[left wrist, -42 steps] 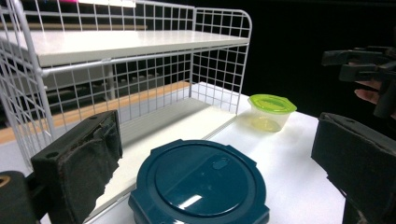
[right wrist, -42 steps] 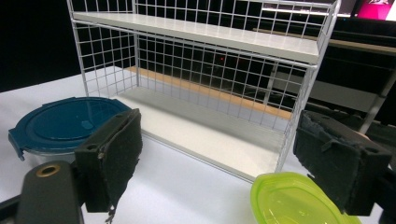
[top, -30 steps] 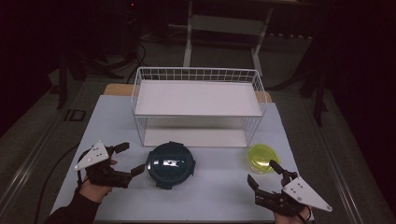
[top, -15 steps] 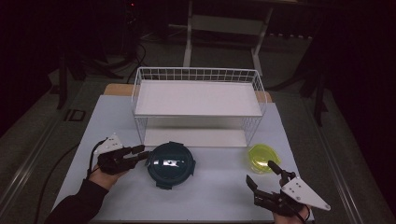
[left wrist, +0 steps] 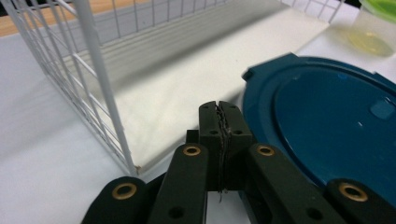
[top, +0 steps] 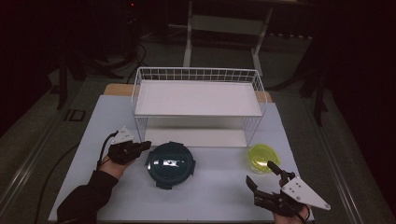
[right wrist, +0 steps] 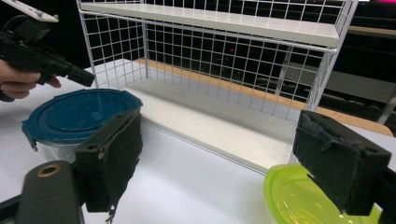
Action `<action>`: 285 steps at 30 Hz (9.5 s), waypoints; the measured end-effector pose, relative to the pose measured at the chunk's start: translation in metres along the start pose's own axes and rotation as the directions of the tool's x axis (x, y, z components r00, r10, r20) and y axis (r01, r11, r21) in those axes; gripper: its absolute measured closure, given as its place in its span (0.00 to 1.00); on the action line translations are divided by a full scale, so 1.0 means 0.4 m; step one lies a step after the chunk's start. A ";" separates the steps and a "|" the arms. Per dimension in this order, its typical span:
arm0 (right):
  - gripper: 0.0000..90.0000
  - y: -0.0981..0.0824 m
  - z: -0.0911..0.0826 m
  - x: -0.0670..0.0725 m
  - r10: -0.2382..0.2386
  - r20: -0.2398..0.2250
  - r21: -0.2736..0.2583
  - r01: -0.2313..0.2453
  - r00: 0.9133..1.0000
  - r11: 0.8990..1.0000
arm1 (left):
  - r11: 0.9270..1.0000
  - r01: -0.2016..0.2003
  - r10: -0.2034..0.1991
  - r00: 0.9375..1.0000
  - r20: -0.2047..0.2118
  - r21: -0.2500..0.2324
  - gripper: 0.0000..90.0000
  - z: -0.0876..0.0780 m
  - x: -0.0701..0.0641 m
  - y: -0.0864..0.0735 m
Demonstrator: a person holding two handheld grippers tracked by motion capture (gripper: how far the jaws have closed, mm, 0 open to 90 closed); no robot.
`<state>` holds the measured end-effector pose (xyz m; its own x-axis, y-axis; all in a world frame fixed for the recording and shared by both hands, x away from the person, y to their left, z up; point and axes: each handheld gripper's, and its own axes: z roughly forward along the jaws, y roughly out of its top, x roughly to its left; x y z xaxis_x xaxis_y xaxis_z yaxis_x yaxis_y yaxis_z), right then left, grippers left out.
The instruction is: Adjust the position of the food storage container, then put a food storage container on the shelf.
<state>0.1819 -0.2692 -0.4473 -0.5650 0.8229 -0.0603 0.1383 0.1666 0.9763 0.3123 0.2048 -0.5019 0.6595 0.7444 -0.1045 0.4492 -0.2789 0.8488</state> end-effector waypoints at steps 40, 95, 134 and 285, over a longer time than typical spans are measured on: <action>0.17 0.000 0.004 0.004 0.012 -0.013 0.006 -0.012 1.000 1.000 | 0.996 -0.017 0.011 0.998 0.069 0.088 0.99 -0.060 -0.083 -0.059; 0.17 -0.002 0.017 0.013 0.020 -0.041 0.023 -0.019 0.999 1.000 | 0.995 -0.011 -0.004 0.989 0.150 0.099 0.99 -0.032 -0.160 -0.056; 0.19 -0.003 0.016 0.020 0.009 -0.055 0.044 -0.007 0.998 0.999 | 0.948 0.309 -0.318 0.919 0.234 0.074 0.00 -0.019 -0.140 -0.018; 0.63 0.177 0.291 -0.112 0.668 -0.375 0.472 -0.488 0.643 0.734 | 0.900 0.420 -0.424 0.782 0.457 0.116 0.63 -0.057 -0.150 0.254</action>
<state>0.3119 -0.2311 -0.3998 -0.5754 0.4367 0.6915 0.7614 -0.0228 0.6479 0.3048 0.1455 -0.3976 0.6004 0.4233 -0.6785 0.7514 -0.0085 0.6597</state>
